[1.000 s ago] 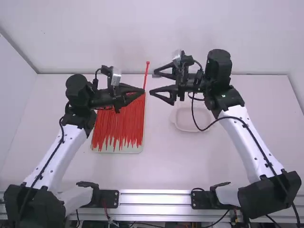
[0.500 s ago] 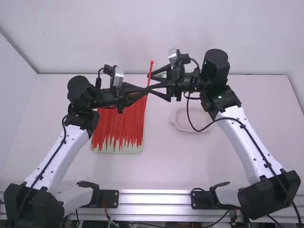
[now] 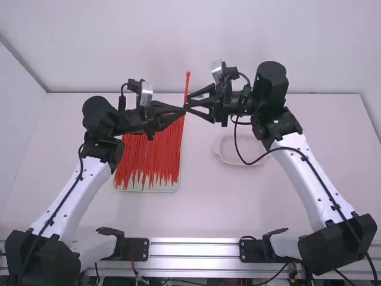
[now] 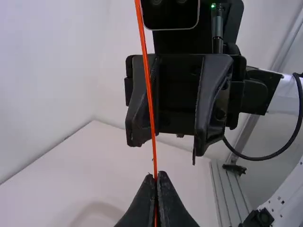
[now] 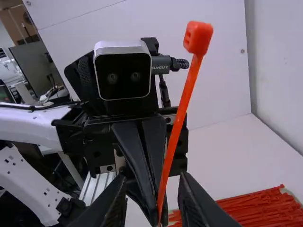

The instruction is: Fasten the cable tie

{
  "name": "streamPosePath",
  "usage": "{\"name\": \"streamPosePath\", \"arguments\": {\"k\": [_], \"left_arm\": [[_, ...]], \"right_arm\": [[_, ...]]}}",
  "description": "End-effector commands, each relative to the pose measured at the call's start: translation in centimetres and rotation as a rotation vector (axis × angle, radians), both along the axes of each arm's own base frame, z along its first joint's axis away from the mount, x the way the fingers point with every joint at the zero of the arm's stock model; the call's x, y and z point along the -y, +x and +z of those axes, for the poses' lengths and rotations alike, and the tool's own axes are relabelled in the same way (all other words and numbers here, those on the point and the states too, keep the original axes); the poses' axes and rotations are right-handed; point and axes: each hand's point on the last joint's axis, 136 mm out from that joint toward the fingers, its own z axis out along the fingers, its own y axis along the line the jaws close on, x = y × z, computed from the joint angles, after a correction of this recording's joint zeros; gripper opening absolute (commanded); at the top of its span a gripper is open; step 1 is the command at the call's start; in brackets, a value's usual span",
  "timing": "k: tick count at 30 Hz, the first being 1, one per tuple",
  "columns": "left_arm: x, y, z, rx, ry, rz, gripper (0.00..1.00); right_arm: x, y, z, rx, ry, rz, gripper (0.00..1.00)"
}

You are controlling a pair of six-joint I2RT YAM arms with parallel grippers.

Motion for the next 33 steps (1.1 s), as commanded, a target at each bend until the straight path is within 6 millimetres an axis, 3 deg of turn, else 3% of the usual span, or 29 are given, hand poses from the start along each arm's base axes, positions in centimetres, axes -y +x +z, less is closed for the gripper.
{"name": "streamPosePath", "arguments": {"k": [1,3,8,10,26,28,33], "left_arm": [[0.11,-0.04,-0.04,-0.005,-0.004,0.001,0.02],[0.08,-0.01,-0.05,-0.006,-0.004,0.002,0.02],[0.24,-0.11,-0.03,-0.011,-0.006,-0.003,0.02],[0.23,-0.11,-0.03,-0.011,-0.006,-0.003,0.02],[0.12,0.29,-0.04,-0.023,-0.012,0.019,0.02],[0.13,0.29,-0.05,-0.020,-0.011,0.020,0.06],[0.06,0.37,-0.04,-0.022,-0.012,0.024,0.45]], "right_arm": [[0.11,-0.44,1.31,0.033,0.013,0.008,0.26],[0.11,-0.44,1.31,0.032,0.013,0.008,0.14],[0.11,-0.43,1.35,0.035,0.014,0.007,0.12],[0.11,-0.41,1.39,0.038,0.015,0.006,0.00],[0.13,-0.08,1.64,0.024,0.021,-0.013,0.00],[0.09,-0.11,1.65,0.024,0.021,-0.012,0.00],[0.16,-0.05,1.63,0.023,0.021,-0.014,0.00]]}}
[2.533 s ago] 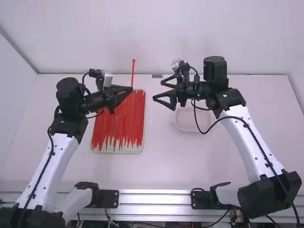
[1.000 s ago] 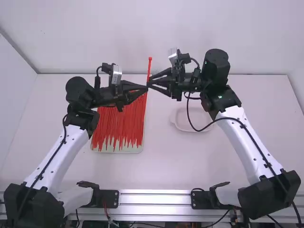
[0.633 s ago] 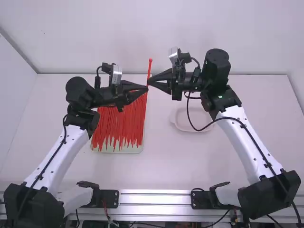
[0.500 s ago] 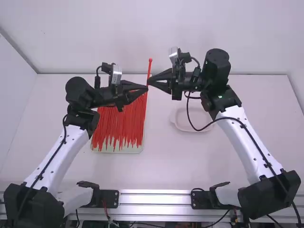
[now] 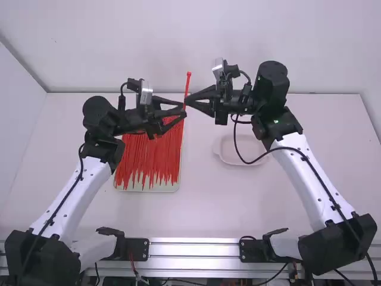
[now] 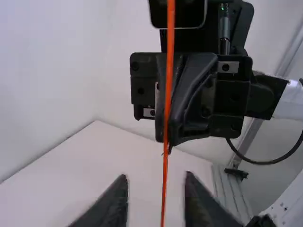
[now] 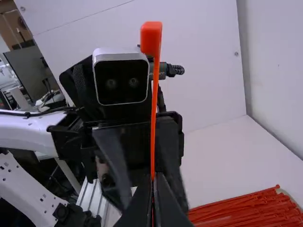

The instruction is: Fasten the cable tie

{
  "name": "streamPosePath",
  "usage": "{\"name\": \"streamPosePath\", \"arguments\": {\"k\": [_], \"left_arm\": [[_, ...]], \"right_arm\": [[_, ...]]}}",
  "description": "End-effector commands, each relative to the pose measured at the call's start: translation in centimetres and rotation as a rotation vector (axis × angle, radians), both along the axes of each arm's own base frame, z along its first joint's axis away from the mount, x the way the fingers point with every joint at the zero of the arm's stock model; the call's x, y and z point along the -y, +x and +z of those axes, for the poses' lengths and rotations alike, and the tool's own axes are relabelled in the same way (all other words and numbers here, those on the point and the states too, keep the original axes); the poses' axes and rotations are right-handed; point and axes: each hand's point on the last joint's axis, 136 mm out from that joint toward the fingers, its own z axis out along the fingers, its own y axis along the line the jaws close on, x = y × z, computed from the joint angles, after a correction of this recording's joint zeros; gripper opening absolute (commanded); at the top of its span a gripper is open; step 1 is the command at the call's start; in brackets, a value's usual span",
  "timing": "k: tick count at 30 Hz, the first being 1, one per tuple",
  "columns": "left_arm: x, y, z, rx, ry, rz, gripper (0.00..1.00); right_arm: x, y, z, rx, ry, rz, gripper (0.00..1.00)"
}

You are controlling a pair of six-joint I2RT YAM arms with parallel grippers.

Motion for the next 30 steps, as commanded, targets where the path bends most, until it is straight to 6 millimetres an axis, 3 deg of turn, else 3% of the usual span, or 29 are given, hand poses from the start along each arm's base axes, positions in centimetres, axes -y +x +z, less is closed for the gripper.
{"name": "streamPosePath", "arguments": {"k": [1,4,6,7,8,13,17,24,30], "left_arm": [[0.1,0.0,0.0,-0.008,-0.005,0.001,0.57],[-0.3,-0.3,0.0,-0.012,-0.003,-0.016,0.74],[-0.5,-0.5,0.1,0.002,0.002,-0.031,0.79],[-0.9,-0.6,0.3,0.000,0.002,-0.038,0.94],[-1.5,-0.5,0.6,-0.004,0.003,-0.033,0.95],[-3.6,0.0,2.2,0.046,0.023,-0.018,0.96],[-4.2,0.4,3.6,0.078,0.046,-0.057,0.95],[-2.8,2.6,5.1,0.078,0.077,-0.196,0.88],[-0.1,4.0,5.3,0.070,0.085,-0.302,0.71]], "right_arm": [[0.2,-0.4,1.3,0.034,0.012,0.008,0.00],[0.8,-0.1,1.1,0.020,0.007,0.001,0.00],[1.0,-0.2,0.9,0.022,0.004,0.009,0.00],[1.3,-0.4,0.8,0.025,0.001,0.024,0.00],[1.5,-0.6,0.6,0.027,-0.002,0.038,0.00],[2.3,-0.5,-0.1,0.023,-0.016,0.044,0.00],[2.3,-0.6,-0.6,0.038,-0.025,0.047,0.00],[2.1,-0.9,-1.5,0.061,-0.043,0.058,0.00],[2.1,-0.8,-1.4,0.065,-0.043,0.052,0.00]]}}
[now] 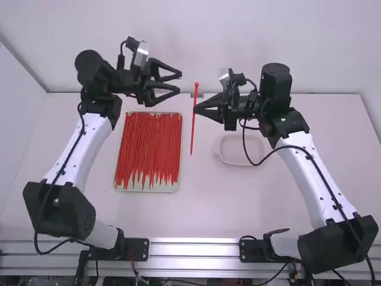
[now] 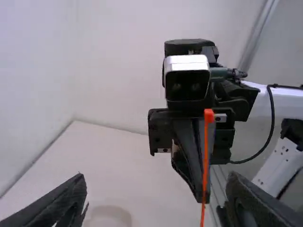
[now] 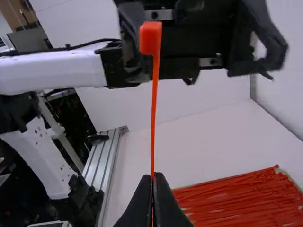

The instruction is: Fasten the cable tie

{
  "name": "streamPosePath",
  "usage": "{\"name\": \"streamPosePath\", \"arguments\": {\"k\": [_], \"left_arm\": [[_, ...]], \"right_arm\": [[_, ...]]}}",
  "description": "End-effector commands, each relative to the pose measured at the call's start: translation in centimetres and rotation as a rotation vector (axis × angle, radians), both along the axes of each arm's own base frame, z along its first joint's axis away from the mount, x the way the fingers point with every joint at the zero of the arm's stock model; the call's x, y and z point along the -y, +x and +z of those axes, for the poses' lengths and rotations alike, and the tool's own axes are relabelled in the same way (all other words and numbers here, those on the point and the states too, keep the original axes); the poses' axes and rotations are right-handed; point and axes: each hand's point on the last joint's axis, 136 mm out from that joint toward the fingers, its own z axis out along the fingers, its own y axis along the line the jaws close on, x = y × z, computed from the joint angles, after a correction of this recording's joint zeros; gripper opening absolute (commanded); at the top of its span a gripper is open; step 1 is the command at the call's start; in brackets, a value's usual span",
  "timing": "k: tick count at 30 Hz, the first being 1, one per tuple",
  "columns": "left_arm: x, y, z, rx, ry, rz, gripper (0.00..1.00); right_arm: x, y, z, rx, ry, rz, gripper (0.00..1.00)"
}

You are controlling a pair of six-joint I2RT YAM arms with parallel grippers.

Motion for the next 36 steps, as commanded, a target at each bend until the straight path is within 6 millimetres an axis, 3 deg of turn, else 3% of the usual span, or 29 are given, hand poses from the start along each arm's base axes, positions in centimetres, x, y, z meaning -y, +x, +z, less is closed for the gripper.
{"name": "streamPosePath", "arguments": {"k": [1,7,11,24,36], "left_arm": [[1.4,-0.9,0.8,0.030,0.011,-0.075,0.67],[2.9,-1.5,1.0,0.053,0.006,-0.111,0.52],[2.9,-1.5,1.1,0.059,0.004,-0.109,0.49],[2.9,-2.9,1.6,0.073,0.022,-0.160,0.51],[3.8,-3.6,1.8,0.059,0.019,-0.186,0.39]], "right_arm": [[0.0,-0.4,1.3,0.052,0.012,0.010,0.00],[0.0,-0.4,1.3,0.052,0.012,0.010,0.00],[0.0,-0.4,1.3,0.057,0.013,0.008,0.00],[0.0,0.1,1.2,0.055,0.005,-0.019,0.00],[0.0,0.1,1.2,0.054,0.005,-0.019,0.00]]}}
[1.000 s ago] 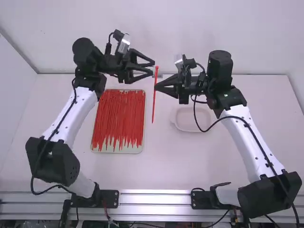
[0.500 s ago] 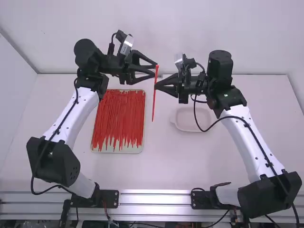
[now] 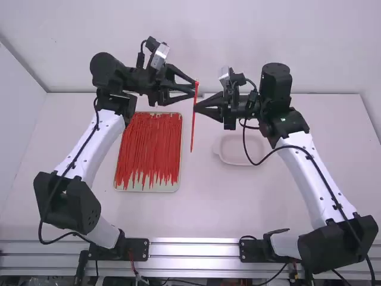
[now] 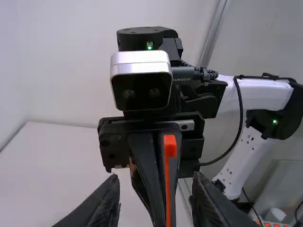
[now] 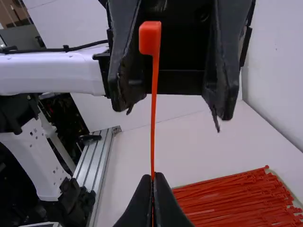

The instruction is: Fasten the cable tie

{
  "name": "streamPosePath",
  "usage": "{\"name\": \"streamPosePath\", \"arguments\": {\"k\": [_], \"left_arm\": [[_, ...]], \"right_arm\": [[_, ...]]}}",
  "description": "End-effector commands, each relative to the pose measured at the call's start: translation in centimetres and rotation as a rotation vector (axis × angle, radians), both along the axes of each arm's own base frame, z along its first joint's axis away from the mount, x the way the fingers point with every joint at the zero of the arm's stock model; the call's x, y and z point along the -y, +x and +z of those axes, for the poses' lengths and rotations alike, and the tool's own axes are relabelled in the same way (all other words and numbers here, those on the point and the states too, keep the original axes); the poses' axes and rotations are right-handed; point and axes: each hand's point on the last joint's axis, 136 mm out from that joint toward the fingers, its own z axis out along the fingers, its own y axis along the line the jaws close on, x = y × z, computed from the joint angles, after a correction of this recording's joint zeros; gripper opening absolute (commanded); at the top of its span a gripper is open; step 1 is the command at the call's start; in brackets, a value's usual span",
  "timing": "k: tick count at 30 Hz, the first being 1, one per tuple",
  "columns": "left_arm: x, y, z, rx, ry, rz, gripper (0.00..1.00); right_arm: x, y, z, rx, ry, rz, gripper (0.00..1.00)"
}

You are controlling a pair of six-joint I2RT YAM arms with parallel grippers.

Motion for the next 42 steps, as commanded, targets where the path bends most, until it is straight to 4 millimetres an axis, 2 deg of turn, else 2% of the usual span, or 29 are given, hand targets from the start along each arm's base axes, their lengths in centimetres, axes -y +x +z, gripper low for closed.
{"name": "streamPosePath", "arguments": {"k": [1,5,8,10,14,16,17,19,22,23,30,34,40,42], "left_arm": [[0.5,-0.9,1.1,0.046,-0.004,-0.024,0.39],[0.9,-0.8,1.0,0.032,-0.010,-0.021,0.36],[0.9,-0.7,1.1,0.029,-0.011,-0.017,0.19],[0.9,-0.7,1.1,0.029,-0.013,-0.016,0.02],[0.9,-0.6,1.2,0.041,-0.019,-0.009,0.02],[0.9,-0.7,1.3,0.051,-0.022,-0.007,0.02],[0.9,-0.6,1.5,0.064,-0.029,0.001,0.02],[0.6,-0.4,1.8,0.084,-0.039,0.017,0.02],[0.0,0.0,2.4,0.101,-0.047,0.042,0.02],[-0.1,0.2,2.8,0.098,-0.051,0.055,0.02],[-0.3,-0.5,6.2,0.125,-0.058,0.063,0.02],[-0.5,-1.2,8.5,0.159,-0.064,0.068,0.02],[-0.9,-2.2,10.7,0.193,-0.069,0.075,0.02],[-1.3,-2.3,11.5,0.184,-0.069,0.089,0.02]], "right_arm": [[0.0,-0.3,1.2,0.032,0.010,0.005,0.00],[0.0,-0.3,1.2,0.032,0.010,0.005,0.00],[0.0,-0.4,1.2,0.032,0.010,0.006,0.00],[0.0,-0.4,1.2,0.031,0.010,0.006,0.00],[0.0,-0.3,1.2,0.033,0.010,0.005,0.00],[0.0,-0.3,1.2,0.034,0.010,0.005,0.11],[0.0,-0.4,1.0,0.045,0.006,0.007,0.29],[0.0,-0.5,0.6,0.074,-0.003,0.011,0.47],[0.1,-0.4,-0.5,0.105,-0.033,0.002,0.69],[0.1,-0.4,-0.8,0.108,-0.043,-0.002,0.73],[-0.8,0.0,-3.2,0.147,-0.146,-0.058,0.77],[-1.7,-0.7,-3.4,0.195,-0.153,-0.028,0.77],[-1.8,-0.7,-3.3,0.201,-0.150,-0.025,0.76],[-1.8,-0.8,-3.3,0.199,-0.150,-0.022,0.69]]}}
